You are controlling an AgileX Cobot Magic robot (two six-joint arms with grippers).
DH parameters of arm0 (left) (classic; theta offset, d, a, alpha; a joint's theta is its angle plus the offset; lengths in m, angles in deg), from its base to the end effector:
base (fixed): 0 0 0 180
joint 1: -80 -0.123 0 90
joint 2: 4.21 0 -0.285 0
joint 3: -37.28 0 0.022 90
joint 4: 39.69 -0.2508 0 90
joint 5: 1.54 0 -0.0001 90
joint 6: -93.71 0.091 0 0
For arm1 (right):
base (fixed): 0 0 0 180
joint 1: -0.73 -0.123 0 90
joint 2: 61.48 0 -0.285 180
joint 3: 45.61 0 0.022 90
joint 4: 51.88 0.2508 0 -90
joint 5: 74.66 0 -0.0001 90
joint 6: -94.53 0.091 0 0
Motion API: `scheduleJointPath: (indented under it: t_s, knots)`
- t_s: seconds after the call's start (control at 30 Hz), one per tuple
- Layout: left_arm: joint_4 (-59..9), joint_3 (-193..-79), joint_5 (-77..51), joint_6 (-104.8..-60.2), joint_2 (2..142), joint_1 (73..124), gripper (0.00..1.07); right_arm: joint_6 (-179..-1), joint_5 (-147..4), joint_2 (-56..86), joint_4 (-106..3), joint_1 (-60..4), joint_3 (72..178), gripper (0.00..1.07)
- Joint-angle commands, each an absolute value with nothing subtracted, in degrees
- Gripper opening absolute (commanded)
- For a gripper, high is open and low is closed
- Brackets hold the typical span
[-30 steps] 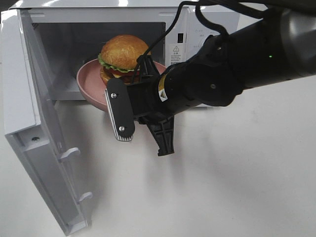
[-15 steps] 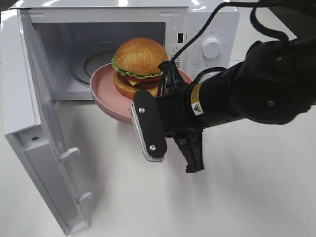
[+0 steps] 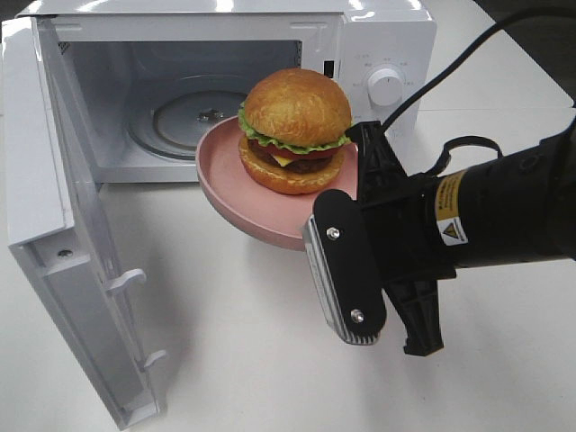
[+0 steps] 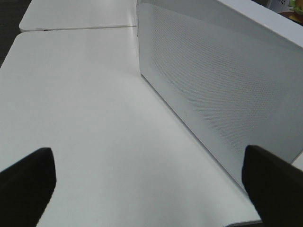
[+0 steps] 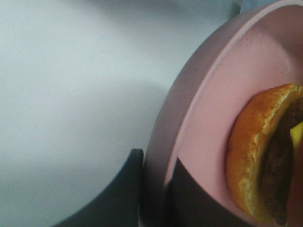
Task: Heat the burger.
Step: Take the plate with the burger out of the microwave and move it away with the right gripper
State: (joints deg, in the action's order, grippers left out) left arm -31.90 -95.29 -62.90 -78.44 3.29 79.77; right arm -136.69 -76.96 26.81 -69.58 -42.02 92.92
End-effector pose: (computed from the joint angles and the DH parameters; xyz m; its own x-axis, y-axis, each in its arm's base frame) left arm -0.0088 -0.0109 0.2825 -0.4309 0.0692 -0.8997 0.1340 0.9909 0.0121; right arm 0.1961 0.1797 0.2035 0.4504 -0.8541 -0.2600 -0.6999 -0.1569 -0.6968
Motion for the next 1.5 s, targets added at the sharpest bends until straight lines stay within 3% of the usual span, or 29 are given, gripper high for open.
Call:
scheduleJointPath:
  t_s: [0.03, 0.8, 1.5]
  knots:
    - [-31.9, -95.2, -63.0, -78.8, 2.4, 79.5, 1.00, -137.3, -73.3, 24.7, -70.8, -42.1, 92.6, 0.00]
    - [-31.9, -95.2, -63.0, -78.8, 2.4, 79.5, 1.00, -131.8, -91.5, 5.0, -76.0, -42.1, 84.4, 0.00]
    - [-31.9, -95.2, -63.0, -78.8, 2.4, 79.5, 1.00, -104.9, -114.9, -4.1, -91.4, -42.1, 84.3, 0.00]
